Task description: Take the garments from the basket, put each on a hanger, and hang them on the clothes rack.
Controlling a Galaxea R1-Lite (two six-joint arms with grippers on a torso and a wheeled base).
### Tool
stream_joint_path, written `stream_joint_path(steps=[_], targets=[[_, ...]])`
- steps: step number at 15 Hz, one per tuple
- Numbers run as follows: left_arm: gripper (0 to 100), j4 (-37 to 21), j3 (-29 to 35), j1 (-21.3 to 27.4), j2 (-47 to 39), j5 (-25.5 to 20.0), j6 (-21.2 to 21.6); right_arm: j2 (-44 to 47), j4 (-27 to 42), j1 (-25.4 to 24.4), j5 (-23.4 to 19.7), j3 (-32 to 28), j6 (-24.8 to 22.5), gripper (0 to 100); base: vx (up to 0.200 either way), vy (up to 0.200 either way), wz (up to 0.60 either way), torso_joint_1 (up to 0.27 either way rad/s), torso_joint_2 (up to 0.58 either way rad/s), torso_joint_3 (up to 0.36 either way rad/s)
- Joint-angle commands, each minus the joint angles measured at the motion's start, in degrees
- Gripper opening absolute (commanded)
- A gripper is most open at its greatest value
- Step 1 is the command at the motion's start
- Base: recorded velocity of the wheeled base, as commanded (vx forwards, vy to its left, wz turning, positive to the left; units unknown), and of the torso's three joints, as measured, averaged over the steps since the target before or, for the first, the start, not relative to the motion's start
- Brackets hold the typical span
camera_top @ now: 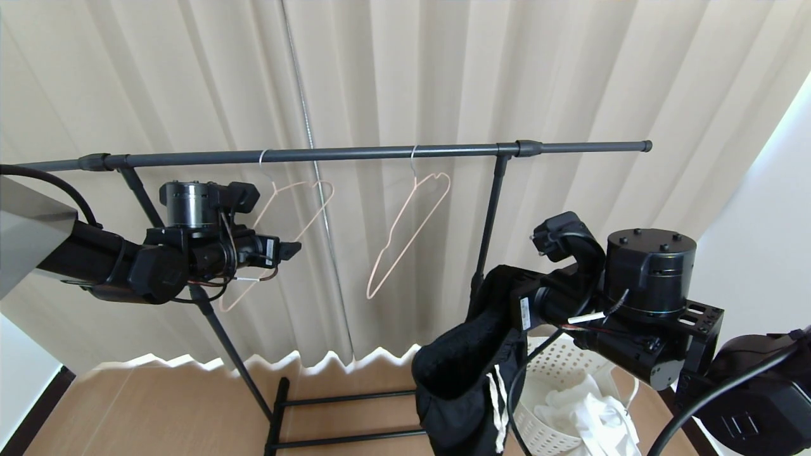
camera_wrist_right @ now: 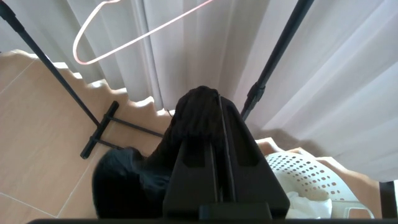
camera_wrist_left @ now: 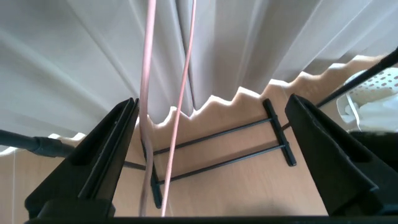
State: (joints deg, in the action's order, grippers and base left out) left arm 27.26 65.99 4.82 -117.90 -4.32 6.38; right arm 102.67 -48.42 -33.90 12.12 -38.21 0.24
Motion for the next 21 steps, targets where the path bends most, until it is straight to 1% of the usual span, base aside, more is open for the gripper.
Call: stream_joint_path(steps=[1, 2, 4, 11, 12, 17, 20, 21], targets=[[100, -0.1, 1.2, -0.2, -1.2, 0.6, 0.0, 0.1, 0.0, 0.0, 0.0, 0.1, 0.0, 0, 0.0, 0.0, 0.0, 0.0, 0.0, 0.0], [100, -0.1, 2.2, -0.5, -2.0, 1.4, 0.1, 0.1, 0.0, 0.0, 0.0, 0.1, 0.0, 0, 0.0, 0.0, 0.0, 0.0, 0.0, 0.0], [100, -0.2, 3.1, -1.1, -2.7, 1.5, 0.2, 0.0, 0.0, 0.0, 0.0, 0.1, 0.0, 0, 0.0, 0.0, 0.0, 0.0, 0.0, 0.0], [100, -0.1, 4.0, -1.5, -5.2, 1.6, 0.0, 0.0, 0.0, 0.0, 0.0, 0.1, 0.1, 0, 0.0, 0.0, 0.0, 0.0, 0.0, 0.0], [0, -0.1, 4.1, -1.5, -5.3, 2.1, 0.0, -0.1, 0.0, 0.0, 0.0, 0.2, 0.1, 0, 0.0, 0.0, 0.0, 0.0, 0.0, 0.0], [0, 0.0, 4.2, -1.2, -5.2, 2.6, 0.0, -0.4, 0.0, 0.0, 0.0, 0.2, 0.0, 0, 0.0, 0.0, 0.0, 0.0, 0.0, 0.0], [0, 0.0, 3.9, -1.0, -4.0, 2.6, 0.0, -0.5, 0.0, 0.0, 0.0, 0.1, 0.1, 0, 0.0, 0.0, 0.0, 0.0, 0.0, 0.0], [0, -0.1, 3.4, -0.2, -2.6, 2.6, 0.0, -0.7, 0.0, 0.1, 0.0, 0.1, 0.1, 0, 0.0, 0.0, 0.0, 0.0, 0.0, 0.0]])
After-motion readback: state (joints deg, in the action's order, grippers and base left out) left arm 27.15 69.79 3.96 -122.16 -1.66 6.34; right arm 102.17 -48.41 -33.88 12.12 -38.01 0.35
